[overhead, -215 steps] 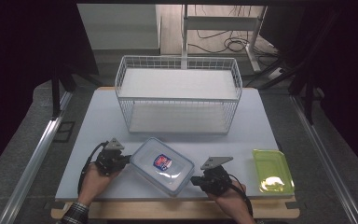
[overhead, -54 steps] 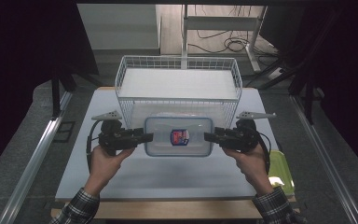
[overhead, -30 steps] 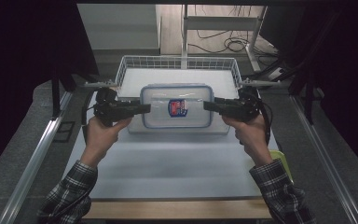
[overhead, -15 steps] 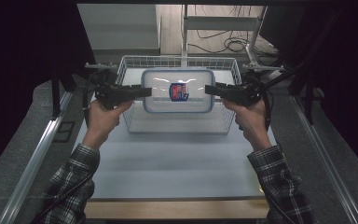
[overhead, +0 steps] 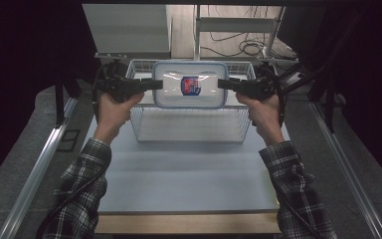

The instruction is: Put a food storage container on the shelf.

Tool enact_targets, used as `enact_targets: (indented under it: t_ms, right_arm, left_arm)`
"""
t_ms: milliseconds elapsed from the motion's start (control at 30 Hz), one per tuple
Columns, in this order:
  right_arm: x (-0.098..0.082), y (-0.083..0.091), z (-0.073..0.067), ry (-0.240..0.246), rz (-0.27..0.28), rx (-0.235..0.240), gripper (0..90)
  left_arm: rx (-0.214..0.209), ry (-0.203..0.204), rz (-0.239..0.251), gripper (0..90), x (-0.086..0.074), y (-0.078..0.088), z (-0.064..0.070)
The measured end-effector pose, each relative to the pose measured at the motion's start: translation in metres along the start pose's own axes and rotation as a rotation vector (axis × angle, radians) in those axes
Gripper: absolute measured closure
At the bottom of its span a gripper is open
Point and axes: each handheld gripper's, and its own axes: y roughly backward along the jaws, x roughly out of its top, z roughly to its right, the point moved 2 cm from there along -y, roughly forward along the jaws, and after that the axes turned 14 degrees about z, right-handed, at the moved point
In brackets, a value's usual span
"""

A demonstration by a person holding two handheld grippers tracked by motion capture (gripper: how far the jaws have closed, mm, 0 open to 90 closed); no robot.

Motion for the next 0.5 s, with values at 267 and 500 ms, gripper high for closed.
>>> enact_targets:
  t_ms: [267, 500]
  right_arm:
    - [0.001, -0.009, 0.010, -0.014, -0.012, -0.024, 49.1]
    - [0.001, -0.012, 0.017, -0.030, -0.011, -0.041, 47.9]
  left_arm:
    - [0.014, 0.024, 0.002, 51.7, -0.004, -0.009, -0.008]
    - [0.029, 0.018, 0.014, 51.3, -0.003, -0.014, -0.009]
